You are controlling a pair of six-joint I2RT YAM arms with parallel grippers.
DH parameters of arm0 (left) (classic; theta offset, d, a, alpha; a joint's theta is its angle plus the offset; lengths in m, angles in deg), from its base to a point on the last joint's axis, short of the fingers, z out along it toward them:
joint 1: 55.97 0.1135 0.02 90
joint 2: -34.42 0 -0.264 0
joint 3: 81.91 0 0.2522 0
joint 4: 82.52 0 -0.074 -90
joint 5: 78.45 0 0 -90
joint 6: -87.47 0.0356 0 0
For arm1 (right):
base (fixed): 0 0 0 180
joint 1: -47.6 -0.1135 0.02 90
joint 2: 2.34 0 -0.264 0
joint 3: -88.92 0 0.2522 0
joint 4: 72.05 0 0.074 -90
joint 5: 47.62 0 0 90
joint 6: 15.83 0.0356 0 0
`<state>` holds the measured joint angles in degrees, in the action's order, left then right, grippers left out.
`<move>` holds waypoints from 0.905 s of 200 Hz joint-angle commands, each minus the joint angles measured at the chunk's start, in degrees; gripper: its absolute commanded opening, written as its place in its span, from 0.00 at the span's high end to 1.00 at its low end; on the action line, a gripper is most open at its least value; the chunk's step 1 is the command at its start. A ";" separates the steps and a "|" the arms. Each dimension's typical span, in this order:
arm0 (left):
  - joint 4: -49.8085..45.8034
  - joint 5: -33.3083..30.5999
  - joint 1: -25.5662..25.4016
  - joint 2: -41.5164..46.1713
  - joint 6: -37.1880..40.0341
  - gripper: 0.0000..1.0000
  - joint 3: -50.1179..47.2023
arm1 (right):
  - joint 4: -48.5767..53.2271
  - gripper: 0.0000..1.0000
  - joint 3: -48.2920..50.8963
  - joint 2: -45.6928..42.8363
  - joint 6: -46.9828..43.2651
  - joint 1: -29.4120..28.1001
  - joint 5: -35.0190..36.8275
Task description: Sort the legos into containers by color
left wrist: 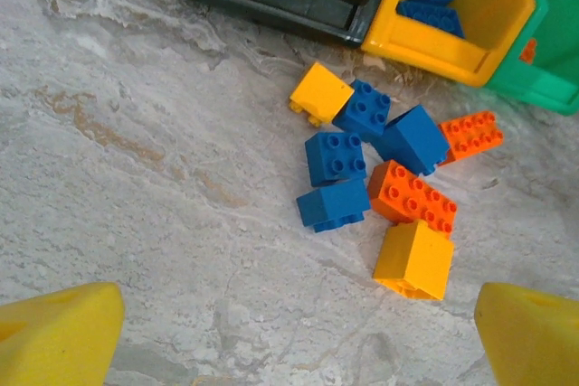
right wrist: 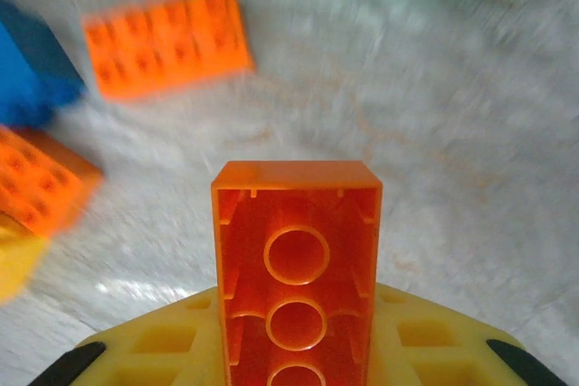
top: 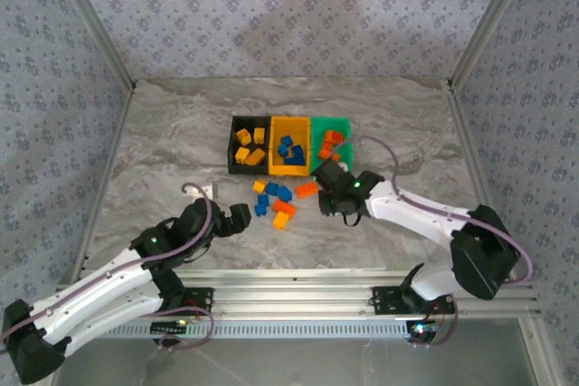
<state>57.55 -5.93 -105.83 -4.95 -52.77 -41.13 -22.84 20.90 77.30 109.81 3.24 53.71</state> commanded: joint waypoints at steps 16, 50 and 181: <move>3.76 2.26 0.39 -5.24 1.31 0.00 1.70 | -0.74 0.69 -9.28 2.54 -2.93 8.02 -0.89; 6.38 5.13 0.25 -9.83 3.34 0.01 2.80 | -3.38 0.68 -20.43 14.89 -3.73 12.85 -2.19; 12.70 11.72 -3.02 -28.73 12.47 0.02 10.41 | -5.17 0.25 -29.87 23.16 -2.86 16.47 -1.57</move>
<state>67.91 4.52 -107.34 -30.09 -43.43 -33.74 -25.90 -12.46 107.53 106.66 20.21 52.40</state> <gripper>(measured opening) 0.991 0.743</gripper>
